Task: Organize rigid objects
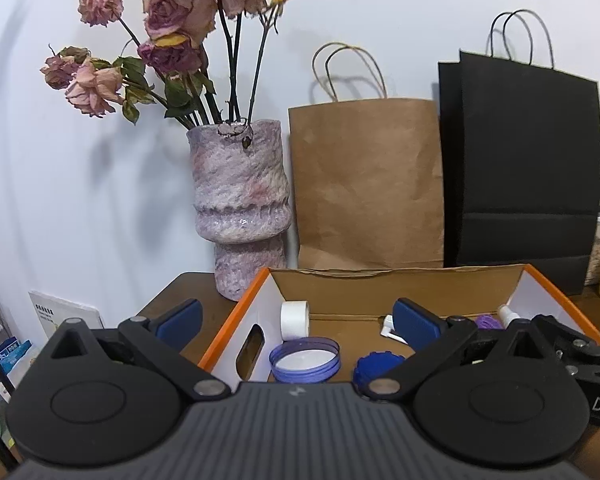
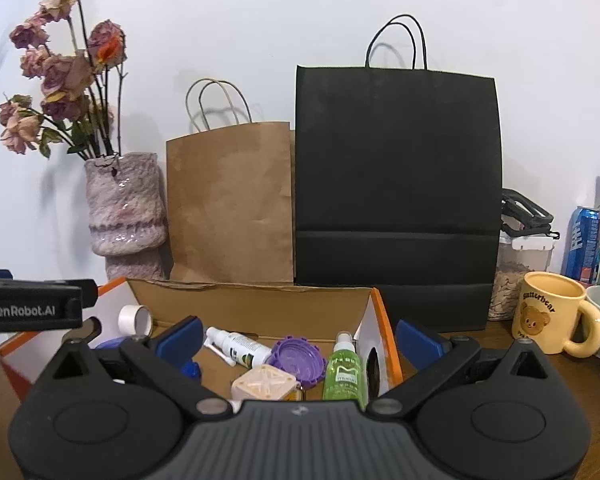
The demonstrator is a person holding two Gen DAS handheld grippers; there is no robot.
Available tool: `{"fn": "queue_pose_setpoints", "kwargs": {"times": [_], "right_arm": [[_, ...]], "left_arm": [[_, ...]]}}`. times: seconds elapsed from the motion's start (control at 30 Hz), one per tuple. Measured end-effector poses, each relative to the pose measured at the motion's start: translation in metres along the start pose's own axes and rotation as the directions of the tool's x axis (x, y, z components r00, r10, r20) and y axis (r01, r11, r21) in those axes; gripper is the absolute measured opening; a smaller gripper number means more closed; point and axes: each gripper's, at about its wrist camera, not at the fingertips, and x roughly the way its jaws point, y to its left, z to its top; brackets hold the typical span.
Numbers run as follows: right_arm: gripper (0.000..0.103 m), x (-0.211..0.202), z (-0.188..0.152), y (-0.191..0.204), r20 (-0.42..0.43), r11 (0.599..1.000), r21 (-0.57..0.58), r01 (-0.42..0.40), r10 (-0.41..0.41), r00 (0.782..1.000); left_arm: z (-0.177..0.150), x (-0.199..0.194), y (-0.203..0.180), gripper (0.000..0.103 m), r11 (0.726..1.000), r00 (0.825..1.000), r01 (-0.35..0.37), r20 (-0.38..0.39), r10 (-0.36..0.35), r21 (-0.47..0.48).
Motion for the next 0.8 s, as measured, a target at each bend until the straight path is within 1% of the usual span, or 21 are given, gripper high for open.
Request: {"fn": "queue_pose_setpoints", "kwargs": {"times": [0.27, 0.43, 0.63, 0.8], "right_arm": [[0.103, -0.038, -0.004, 0.003, 0.002, 1.0, -0.008, -0.013, 0.013, 1.0], [0.103, -0.065, -0.009, 0.003, -0.006, 1.0, 0.003, -0.019, 0.019, 1.0], [0.103, -0.098, -0.014, 0.006, -0.019, 1.0, 0.006, -0.03, 0.03, 0.999], [0.103, -0.129, -0.018, 0.007, -0.015, 0.999, 0.003, -0.035, 0.035, 0.999]], "left_arm": [[-0.006, -0.04, 0.004, 0.103, 1.0, 0.999, 0.029, 0.021, -0.029, 0.003], [-0.015, -0.065, 0.008, 0.103, 0.999, 0.999, 0.031, 0.017, -0.032, 0.009], [-0.023, -0.096, 0.019, 0.103, 0.999, 0.999, 0.035, 0.01, -0.035, -0.005], [-0.031, -0.124, 0.028, 0.103, 0.999, 0.999, 0.035, 0.002, -0.035, -0.003]]}}
